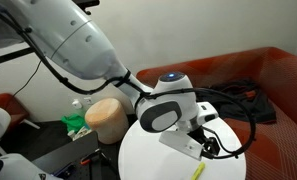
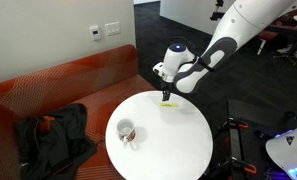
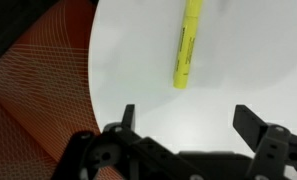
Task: Pick up the yellow pen from the red mug cup and put it on the table.
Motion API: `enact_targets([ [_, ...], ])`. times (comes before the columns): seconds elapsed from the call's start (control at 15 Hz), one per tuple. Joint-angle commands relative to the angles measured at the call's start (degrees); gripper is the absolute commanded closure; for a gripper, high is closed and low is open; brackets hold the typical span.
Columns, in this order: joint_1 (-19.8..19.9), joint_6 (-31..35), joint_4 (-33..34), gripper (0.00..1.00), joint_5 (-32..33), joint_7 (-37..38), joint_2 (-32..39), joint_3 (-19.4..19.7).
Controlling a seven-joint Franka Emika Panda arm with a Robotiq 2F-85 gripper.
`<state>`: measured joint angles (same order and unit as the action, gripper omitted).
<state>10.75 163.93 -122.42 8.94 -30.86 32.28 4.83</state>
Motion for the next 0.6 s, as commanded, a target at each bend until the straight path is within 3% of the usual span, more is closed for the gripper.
enact_targets([
  [0.0,1.1,3.2,-6.6,0.00,2.2,1.5,-5.9,-1.2],
  [0.07,1.3,3.3,-7.5,0.00,2.0,1.4,-6.8,-1.6],
  [0.13,1.2,1.4,-3.4,0.00,2.1,1.4,-3.2,-1.4],
  [0.53,1.3,1.5,-3.7,0.00,2.2,1.4,-3.2,-1.6],
])
